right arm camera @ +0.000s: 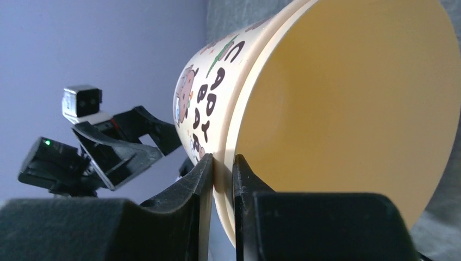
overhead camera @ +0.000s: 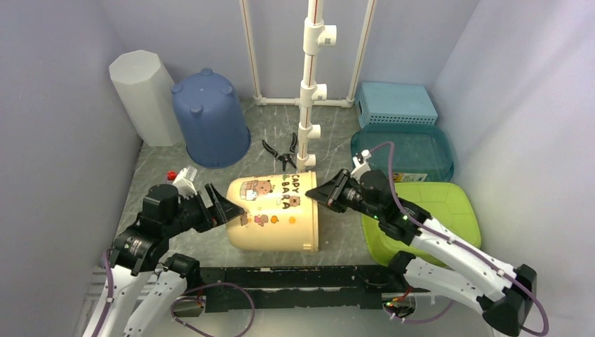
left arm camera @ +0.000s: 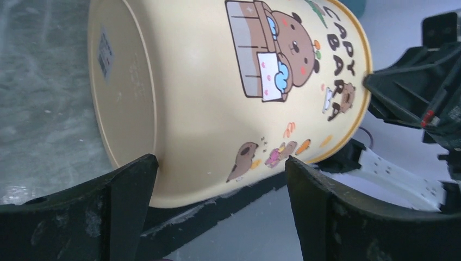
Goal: Turn the large container upside down
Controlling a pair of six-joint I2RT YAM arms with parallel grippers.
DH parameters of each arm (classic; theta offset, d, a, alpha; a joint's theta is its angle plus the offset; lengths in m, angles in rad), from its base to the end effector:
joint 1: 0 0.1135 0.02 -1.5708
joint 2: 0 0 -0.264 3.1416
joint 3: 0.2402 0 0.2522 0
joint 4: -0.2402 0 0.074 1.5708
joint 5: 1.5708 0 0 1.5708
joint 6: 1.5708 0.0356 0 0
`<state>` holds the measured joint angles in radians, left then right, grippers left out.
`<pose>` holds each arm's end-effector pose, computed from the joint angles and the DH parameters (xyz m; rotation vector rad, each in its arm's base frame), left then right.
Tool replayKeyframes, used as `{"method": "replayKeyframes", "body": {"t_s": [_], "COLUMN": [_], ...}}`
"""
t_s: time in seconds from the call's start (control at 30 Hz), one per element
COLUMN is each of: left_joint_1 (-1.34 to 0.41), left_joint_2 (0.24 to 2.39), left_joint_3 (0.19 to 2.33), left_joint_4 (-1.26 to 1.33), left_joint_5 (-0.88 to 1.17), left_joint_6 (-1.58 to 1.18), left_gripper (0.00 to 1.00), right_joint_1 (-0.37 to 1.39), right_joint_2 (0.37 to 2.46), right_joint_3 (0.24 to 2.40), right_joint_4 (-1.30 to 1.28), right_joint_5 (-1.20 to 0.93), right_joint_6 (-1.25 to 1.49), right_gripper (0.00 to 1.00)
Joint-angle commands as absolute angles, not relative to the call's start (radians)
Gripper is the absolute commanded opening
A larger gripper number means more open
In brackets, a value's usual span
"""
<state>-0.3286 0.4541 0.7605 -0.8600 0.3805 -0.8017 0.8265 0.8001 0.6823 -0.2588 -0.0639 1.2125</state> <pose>0.0802 -0.0413 0.3041 -0.2936 2.2533 -1.0421 0.1259 0.1400 0.2934 0.3794 2.1933 1.3261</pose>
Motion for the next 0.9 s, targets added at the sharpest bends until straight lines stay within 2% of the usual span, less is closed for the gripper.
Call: {"method": "replayKeyframes", "body": {"t_s": [0.0,0.2,0.27,0.43,0.53,0.6,0.73,0.87], "left_joint_1": [-0.330,-0.330,-0.330,-0.330,-0.331,-0.330,-0.329,-0.330], "left_joint_2": [0.487,0.510,0.523,0.555,0.566,0.572,0.593,0.603], "left_joint_3": [0.777,0.798,0.793,0.809,0.802,0.794,0.797,0.798], "left_joint_4": [-0.887,-0.937,-0.958,-0.985,-0.986,-0.975,-0.971,-0.964], "left_joint_5": [0.314,0.174,0.140,0.084,0.079,0.089,0.099,0.117], "left_joint_6": [-0.785,-0.768,-0.792,-0.805,-0.817,-0.818,-0.806,-0.798], "left_gripper": [0.92,0.90,0.89,0.87,0.85,0.85,0.85,0.84], "right_joint_1": [0.832,0.832,0.832,0.828,0.827,0.825,0.824,0.824], "right_joint_2": [0.929,0.940,0.930,0.955,0.950,0.937,0.933,0.952], "right_joint_3": [0.684,0.713,0.736,0.838,0.896,0.936,1.032,1.138], "right_joint_4": [-0.131,-0.208,-0.261,-0.433,-0.549,-0.605,-0.703,-0.852], "right_joint_5": [-0.164,-0.161,-0.159,-0.204,-0.157,-0.125,-0.081,-0.065], "right_joint_6": [1.236,1.148,1.097,0.914,0.845,0.803,0.751,0.685], "right_gripper": [0.00,0.00,0.06,0.33,0.59,0.69,0.80,0.82]}}
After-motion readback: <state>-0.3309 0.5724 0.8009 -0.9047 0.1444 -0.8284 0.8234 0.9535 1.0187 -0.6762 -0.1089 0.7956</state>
